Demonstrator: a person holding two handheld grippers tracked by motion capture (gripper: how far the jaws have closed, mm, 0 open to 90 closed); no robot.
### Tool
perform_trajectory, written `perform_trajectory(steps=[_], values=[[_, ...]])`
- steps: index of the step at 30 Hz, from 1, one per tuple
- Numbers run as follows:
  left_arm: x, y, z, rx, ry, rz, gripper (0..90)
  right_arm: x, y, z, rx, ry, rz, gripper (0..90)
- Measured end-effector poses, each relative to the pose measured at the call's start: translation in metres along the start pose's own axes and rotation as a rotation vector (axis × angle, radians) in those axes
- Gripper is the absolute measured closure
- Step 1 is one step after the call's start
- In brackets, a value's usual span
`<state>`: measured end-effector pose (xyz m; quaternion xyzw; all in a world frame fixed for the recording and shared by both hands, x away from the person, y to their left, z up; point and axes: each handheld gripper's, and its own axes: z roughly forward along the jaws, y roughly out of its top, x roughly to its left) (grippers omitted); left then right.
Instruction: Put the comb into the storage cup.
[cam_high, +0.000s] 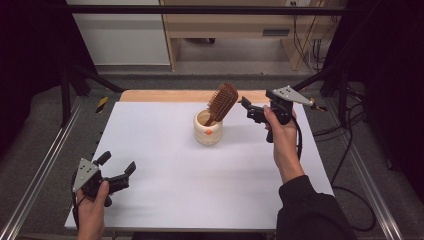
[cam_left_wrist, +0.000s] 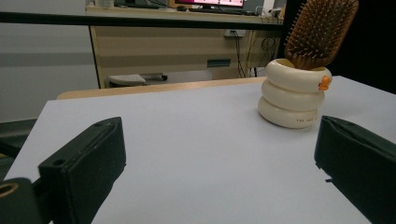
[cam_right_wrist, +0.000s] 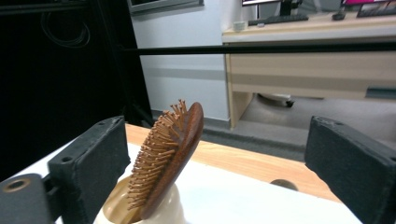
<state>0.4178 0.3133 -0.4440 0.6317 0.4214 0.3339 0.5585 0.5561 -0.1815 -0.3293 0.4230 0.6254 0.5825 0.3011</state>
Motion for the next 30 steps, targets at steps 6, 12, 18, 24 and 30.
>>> perform_trajectory(steps=[6, 12, 18, 24, 30], values=[[0.001, 0.000, -0.001, -0.010, 0.013, 0.005, 2.3, -0.001, 0.001, -0.004, -0.026, -0.009, -0.008, 6.0], [0.001, 0.001, -0.001, -0.011, 0.015, 0.005, 2.4, -0.003, 0.002, -0.008, -0.038, -0.006, -0.013, 5.9], [0.001, 0.001, -0.002, -0.014, 0.018, 0.003, 2.4, -0.004, 0.003, -0.014, -0.045, -0.004, -0.023, 4.8], [0.003, 0.002, -0.004, -0.023, 0.024, -0.005, 2.2, -0.007, 0.006, -0.021, -0.056, -0.015, -0.014, 3.6], [0.002, 0.002, -0.003, -0.026, 0.020, -0.004, 2.3, -0.009, 0.008, -0.026, -0.066, -0.020, -0.012, 3.8]])
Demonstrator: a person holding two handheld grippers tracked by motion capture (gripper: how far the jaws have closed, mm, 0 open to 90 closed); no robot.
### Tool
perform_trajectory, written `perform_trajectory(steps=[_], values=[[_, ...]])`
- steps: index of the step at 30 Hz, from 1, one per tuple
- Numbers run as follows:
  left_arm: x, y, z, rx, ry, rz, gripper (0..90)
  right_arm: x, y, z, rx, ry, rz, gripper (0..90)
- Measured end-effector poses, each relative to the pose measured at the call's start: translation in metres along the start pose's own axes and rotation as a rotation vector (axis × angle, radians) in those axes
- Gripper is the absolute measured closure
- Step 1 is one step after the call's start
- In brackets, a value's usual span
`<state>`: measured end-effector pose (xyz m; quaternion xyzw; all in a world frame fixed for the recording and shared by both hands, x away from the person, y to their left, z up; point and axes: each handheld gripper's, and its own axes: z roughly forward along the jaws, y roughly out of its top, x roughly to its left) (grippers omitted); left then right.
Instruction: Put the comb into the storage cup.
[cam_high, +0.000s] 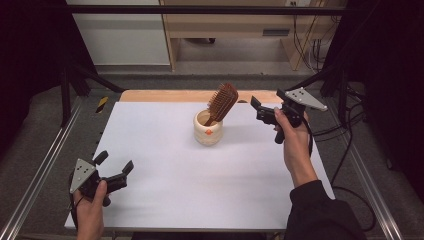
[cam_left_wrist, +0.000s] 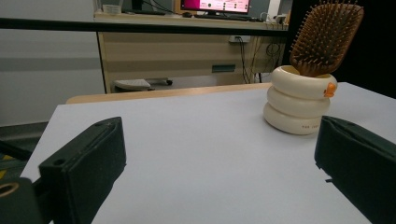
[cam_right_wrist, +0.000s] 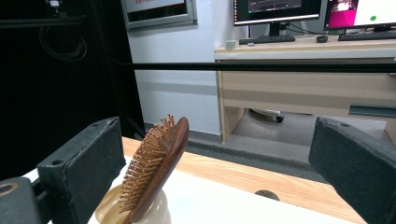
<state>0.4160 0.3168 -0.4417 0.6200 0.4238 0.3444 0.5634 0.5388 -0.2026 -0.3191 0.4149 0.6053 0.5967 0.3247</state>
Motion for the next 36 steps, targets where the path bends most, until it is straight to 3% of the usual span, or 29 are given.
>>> perform_trajectory(steps=[23, 36], values=[[-0.001, 0.000, 0.000, -0.004, -0.013, -0.005, 2.0, -0.017, 0.004, -0.026, -0.013, -0.033, 0.008, 3.0], [-0.001, 0.000, 0.000, -0.005, -0.017, -0.004, 1.9, -0.021, 0.005, -0.040, -0.008, -0.034, -0.020, 2.8]])
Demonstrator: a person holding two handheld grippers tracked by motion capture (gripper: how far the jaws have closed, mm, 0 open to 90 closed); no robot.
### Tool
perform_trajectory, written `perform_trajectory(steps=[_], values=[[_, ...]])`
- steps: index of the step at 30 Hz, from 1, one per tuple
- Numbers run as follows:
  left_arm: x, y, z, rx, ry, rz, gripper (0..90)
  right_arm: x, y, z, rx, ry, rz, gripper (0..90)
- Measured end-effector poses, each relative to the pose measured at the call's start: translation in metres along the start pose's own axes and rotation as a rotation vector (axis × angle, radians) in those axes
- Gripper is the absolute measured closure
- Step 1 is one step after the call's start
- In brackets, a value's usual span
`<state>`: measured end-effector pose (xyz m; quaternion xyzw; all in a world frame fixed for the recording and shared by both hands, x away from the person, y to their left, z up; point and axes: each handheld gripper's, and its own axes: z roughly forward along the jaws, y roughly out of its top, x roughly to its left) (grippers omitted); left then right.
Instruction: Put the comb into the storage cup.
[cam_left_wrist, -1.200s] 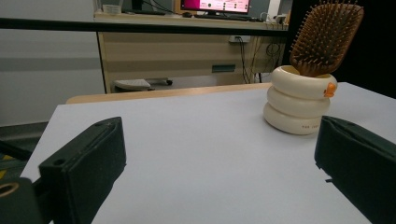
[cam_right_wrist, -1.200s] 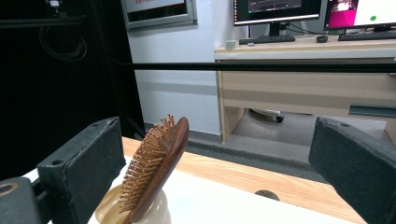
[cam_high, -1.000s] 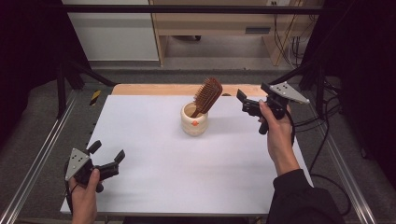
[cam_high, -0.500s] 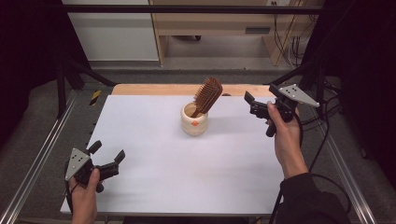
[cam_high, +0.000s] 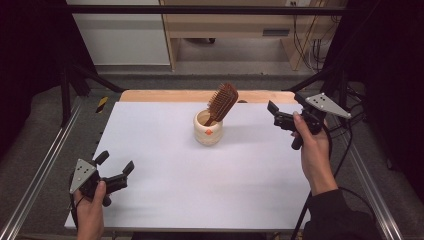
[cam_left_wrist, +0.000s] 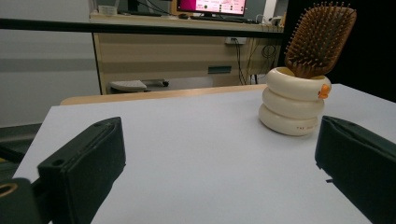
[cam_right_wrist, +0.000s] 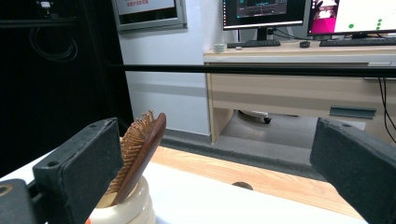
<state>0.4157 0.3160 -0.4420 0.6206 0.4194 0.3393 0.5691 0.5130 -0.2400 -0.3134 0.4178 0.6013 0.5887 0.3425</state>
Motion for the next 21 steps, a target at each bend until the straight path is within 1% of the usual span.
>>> perform_trajectory(steps=[16, 21], values=[[0.000, 0.001, -0.001, -0.007, -0.004, -0.005, 1.9, -0.008, 0.003, -0.017, -0.009, -0.006, 0.002, 2.6], [0.002, 0.002, -0.004, -0.011, 0.001, -0.011, 1.9, -0.010, 0.003, -0.021, -0.006, -0.008, -0.003, 2.5]])
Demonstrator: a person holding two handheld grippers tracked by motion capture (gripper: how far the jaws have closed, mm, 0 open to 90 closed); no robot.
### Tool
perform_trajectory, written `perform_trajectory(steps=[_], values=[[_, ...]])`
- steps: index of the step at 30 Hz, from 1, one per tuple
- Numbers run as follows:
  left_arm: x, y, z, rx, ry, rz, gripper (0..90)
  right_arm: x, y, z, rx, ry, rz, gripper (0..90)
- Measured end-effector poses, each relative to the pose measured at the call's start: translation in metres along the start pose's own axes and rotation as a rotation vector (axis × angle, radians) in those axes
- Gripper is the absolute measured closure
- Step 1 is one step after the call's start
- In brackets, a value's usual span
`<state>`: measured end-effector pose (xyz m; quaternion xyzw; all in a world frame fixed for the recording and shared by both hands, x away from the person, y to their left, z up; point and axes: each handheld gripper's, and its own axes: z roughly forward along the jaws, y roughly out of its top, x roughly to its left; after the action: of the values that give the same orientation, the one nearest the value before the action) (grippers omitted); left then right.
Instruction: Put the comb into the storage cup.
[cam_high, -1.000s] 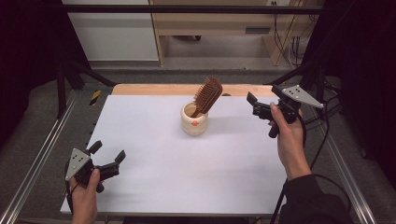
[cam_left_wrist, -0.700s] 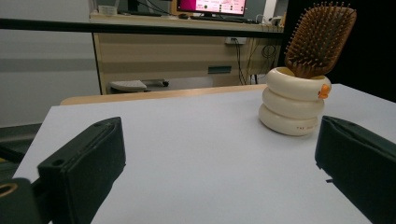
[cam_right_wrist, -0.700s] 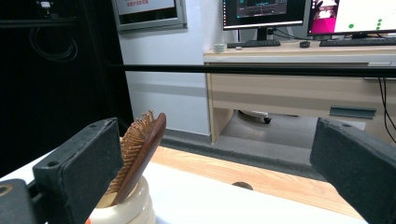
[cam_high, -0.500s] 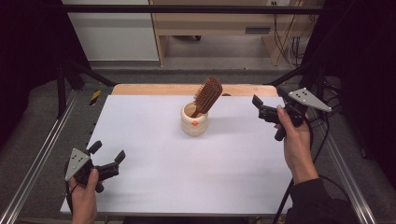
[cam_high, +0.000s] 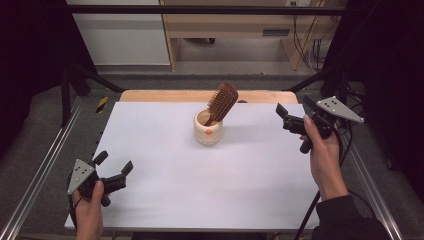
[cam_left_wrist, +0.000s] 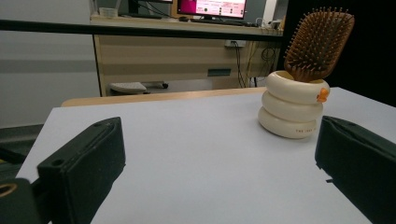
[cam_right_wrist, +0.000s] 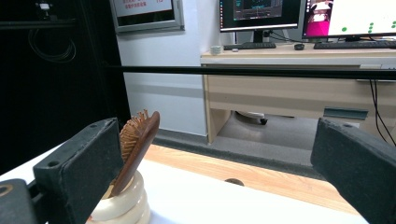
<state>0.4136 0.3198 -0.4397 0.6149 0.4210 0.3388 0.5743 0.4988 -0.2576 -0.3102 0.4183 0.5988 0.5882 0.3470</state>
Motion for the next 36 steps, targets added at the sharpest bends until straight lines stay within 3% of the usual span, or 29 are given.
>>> perform_trajectory(steps=[6, 10, 14, 25, 36], values=[[0.001, 0.003, -0.004, -0.010, 0.006, -0.018, 1.9, -0.001, -0.002, -0.003, 0.010, -0.002, -0.008, 2.5], [-0.002, 0.005, -0.007, -0.011, 0.005, -0.009, 1.9, -0.003, -0.003, -0.005, 0.014, -0.003, -0.011, 2.4], [-0.005, 0.004, -0.015, 0.001, 0.003, 0.031, 1.8, -0.005, -0.004, -0.009, 0.026, 0.000, -0.015, 2.3], [0.004, 0.001, -0.018, -0.004, 0.005, -0.004, 1.7, -0.011, -0.010, -0.022, 0.037, -0.010, -0.016, 2.6], [0.005, 0.001, -0.018, -0.013, 0.006, -0.004, 1.6, -0.017, -0.017, -0.033, 0.044, -0.010, -0.026, 2.5]])
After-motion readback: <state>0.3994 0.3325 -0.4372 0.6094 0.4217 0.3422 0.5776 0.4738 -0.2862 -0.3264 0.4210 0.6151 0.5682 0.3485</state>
